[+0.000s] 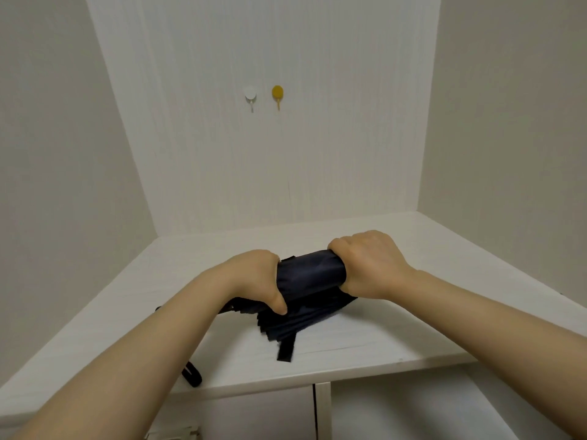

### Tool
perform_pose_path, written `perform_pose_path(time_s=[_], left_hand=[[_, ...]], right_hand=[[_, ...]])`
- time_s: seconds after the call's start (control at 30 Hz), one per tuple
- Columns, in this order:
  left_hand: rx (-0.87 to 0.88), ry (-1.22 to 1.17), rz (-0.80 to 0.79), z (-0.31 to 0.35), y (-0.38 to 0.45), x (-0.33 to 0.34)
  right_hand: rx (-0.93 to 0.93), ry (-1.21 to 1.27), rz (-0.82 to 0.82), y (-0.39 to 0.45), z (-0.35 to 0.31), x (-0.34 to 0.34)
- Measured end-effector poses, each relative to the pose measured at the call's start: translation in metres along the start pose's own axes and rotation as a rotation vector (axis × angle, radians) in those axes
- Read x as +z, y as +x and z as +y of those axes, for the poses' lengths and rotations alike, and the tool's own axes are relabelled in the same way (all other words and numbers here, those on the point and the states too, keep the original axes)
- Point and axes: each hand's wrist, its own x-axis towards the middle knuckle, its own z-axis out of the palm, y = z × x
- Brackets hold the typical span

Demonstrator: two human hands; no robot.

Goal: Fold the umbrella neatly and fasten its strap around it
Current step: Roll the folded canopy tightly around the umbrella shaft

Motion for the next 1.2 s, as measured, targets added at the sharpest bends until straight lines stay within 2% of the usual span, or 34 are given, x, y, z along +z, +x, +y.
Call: perform_pose_path(time_s=[0.13, 0.23, 0.33, 0.5, 0.67, 0.77, 0.9, 1.07, 1.2], left_hand=[[0.012, -0.034, 0.059, -0.002, 0.004, 0.003], [-0.008, -0.013, 0.129, -0.004, 0.006, 0.009], [-0.004, -0.021, 0.079, -0.006, 0.004, 0.01], [0.035, 0.008, 0.011, -0.003, 0.0, 0.001], [0.058, 0.106, 0.087, 0.004, -0.006, -0.007], [0.094, 0.19, 0.134, 0.006, -0.007, -0.008], [0.125, 0.335, 0.199, 0.006, -0.006, -0.01], [0.107, 0.432, 0.234, 0.005, -0.006, -0.006], [0.113, 0.54, 0.201, 0.007, -0.006, -0.001]], right_hand=[[-0.019, -0.006, 0.04, 0.003, 0.002, 0.003], [-0.01, -0.035, -0.049, 0.011, 0.0, -0.005], [-0.054, -0.008, -0.24, 0.018, -0.008, -0.019], [0.004, 0.34, -0.646, 0.032, -0.017, -0.039], [0.121, 0.598, -1.055, 0.053, 0.0, -0.04], [0.159, 0.657, -1.206, 0.055, 0.004, -0.039], [0.208, 0.731, -1.188, 0.051, 0.003, -0.031], [0.2, 0.704, -0.926, 0.044, -0.002, -0.025], [0.173, 0.624, -0.811, 0.035, -0.008, -0.024]])
